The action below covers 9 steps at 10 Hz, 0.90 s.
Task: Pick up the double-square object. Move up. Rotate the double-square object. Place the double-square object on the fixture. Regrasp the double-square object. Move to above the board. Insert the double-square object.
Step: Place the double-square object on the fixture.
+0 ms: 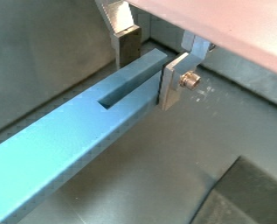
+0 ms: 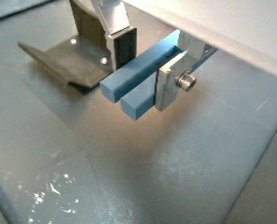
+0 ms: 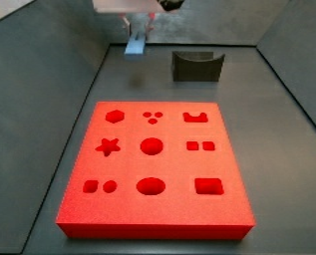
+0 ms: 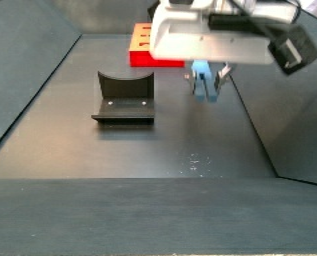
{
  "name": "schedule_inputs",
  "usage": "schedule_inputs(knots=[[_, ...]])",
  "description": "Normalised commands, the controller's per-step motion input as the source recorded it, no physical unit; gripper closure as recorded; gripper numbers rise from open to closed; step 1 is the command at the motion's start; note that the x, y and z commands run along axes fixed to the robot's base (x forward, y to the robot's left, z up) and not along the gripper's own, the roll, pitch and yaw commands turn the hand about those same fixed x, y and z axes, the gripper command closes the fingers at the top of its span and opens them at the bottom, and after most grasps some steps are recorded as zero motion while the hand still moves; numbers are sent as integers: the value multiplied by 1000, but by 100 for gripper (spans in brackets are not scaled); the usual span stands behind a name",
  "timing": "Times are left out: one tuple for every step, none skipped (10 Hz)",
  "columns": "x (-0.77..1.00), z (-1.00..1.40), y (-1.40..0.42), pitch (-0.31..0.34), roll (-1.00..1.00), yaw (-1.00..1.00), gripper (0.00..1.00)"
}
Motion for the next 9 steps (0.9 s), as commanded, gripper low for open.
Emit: schedule_inputs(knots=[[-21,1000,6,29,28,-11,100],[-23,1000,8,34,35,-14,100],[-27,1000,10,40,42,-16,100],[-31,1000,15,46,49,-16,100],[-29,908,17,50,53,-17,100],[-17,637,18,61,61,-14,100],[-10,529,17,66,62,-12,100],[0,310,16,82,63,-6,100],[1000,49,-499,-271,-170,77,100]])
